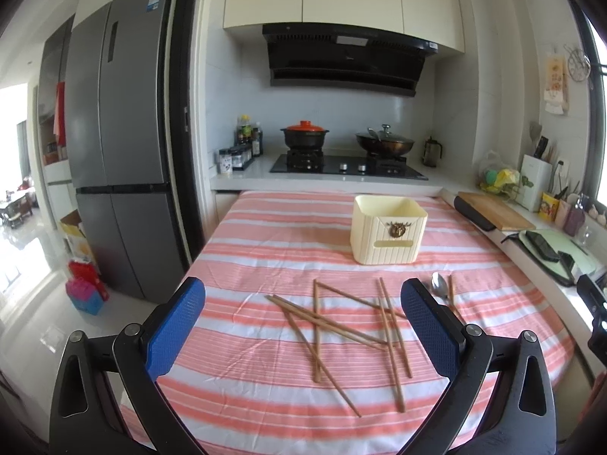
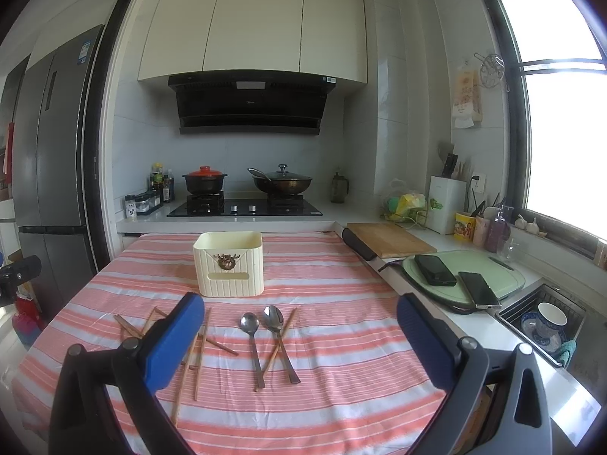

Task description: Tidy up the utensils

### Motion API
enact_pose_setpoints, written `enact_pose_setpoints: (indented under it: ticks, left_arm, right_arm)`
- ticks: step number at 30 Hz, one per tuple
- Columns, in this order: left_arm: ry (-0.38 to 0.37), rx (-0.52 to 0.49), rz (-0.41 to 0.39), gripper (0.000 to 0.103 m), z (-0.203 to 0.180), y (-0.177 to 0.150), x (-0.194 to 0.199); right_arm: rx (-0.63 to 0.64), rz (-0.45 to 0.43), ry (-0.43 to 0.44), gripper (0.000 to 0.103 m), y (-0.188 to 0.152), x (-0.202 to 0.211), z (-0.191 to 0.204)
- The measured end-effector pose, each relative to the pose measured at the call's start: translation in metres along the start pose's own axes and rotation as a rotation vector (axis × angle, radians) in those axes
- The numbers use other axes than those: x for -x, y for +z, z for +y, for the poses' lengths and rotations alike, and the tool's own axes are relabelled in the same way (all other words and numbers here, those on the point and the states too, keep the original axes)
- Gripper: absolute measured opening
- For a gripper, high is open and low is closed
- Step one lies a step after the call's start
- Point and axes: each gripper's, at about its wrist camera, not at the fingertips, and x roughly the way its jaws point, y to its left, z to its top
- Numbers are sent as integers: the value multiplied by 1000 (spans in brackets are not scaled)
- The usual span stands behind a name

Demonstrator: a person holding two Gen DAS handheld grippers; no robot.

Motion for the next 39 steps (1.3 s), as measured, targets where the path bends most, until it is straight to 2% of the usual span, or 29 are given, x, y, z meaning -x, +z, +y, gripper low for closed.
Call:
enact_pose_setpoints:
  ticks: [7,18,31,39]
  left_arm:
    - [3,3,3,103,0,-1,-3]
    - [14,-82,19,103,-19,-4,-6]
    - [25,-85,39,103,-20,-4,-14]
    - [-4,-70,69,103,-17,-8,-22]
  right_arm:
    - [-9,6,-5,103,-2,-4,-1]
    - [-15,15,-10,103,-5,-10,-3]
    - [-15,27,-9,103,-8,-14,-4]
    - [-7,38,-6,103,-9,-19,-2]
